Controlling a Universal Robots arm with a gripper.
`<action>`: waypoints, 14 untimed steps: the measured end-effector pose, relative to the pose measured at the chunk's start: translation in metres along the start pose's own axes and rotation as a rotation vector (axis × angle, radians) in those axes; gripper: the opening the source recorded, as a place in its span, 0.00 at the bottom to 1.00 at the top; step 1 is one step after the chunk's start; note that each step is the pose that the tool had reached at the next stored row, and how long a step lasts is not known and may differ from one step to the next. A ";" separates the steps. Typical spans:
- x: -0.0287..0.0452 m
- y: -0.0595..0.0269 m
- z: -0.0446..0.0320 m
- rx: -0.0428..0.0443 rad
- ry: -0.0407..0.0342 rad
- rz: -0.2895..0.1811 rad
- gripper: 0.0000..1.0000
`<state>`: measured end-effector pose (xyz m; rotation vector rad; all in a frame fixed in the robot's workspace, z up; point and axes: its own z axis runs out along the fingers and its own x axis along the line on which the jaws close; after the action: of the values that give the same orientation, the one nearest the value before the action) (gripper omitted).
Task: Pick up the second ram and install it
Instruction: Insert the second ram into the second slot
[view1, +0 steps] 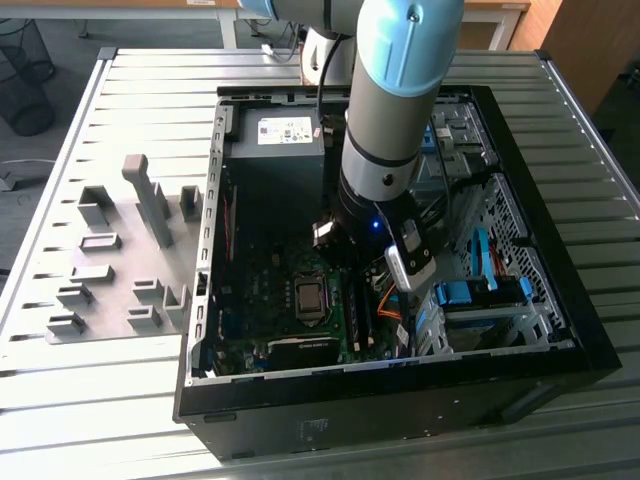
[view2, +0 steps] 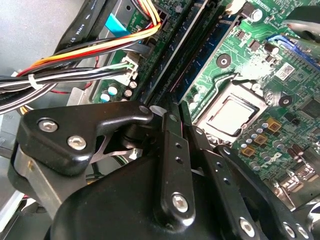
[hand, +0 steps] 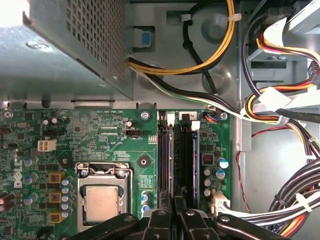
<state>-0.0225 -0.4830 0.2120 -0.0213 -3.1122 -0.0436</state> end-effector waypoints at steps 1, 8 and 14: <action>0.0000 0.0000 0.0007 -0.0001 0.0000 0.000 0.14; 0.0000 -0.0001 0.0017 0.0002 0.0000 0.000 0.14; 0.0000 -0.0001 0.0017 0.0001 0.0000 0.000 0.21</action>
<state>-0.0225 -0.4831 0.2103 -0.0214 -3.1122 -0.0434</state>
